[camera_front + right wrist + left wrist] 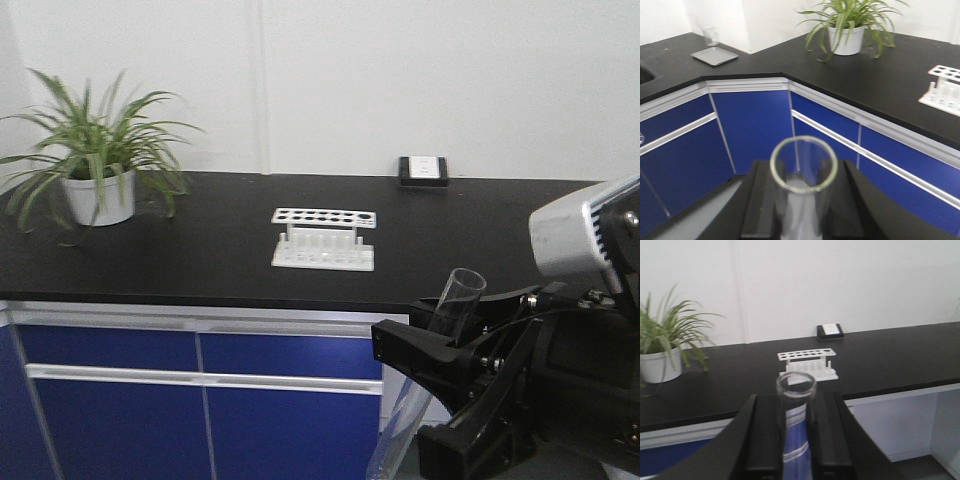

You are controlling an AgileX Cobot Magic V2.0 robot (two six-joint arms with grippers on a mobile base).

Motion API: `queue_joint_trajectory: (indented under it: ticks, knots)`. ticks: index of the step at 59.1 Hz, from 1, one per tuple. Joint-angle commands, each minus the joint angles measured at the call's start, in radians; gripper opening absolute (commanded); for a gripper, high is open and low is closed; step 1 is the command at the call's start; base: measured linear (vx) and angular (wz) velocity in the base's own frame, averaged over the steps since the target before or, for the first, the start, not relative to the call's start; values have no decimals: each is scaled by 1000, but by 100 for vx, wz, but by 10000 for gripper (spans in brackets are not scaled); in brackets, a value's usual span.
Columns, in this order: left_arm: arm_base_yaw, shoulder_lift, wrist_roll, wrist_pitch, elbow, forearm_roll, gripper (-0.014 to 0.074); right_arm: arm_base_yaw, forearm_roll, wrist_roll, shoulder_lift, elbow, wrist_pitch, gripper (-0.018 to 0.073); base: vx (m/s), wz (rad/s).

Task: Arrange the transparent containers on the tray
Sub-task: 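Drive the base to the bench with the yellow tray, holding both tubes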

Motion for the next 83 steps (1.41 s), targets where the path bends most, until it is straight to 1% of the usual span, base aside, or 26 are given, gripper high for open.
queue_joint_trajectory:
  ticks: [1,28,56,83]
  knots:
    - [-6,4,-6,-84,-39,-4,62,-5,-1,-10,-16,-39,-91,54,-16,34]
    - [-6,4,-6,-84,-39,-4,62,-5,2,-10,-16,-39,-91,54,-10,52]
    - [-6,3,-6,-84,-39,-4,62,-5,2,-10,-16,-39,-91,54,-1,78]
    - [-6,3,-6,-84,-39,-4,62,-5,2,-10,-16,-39,-88,54,13,71]
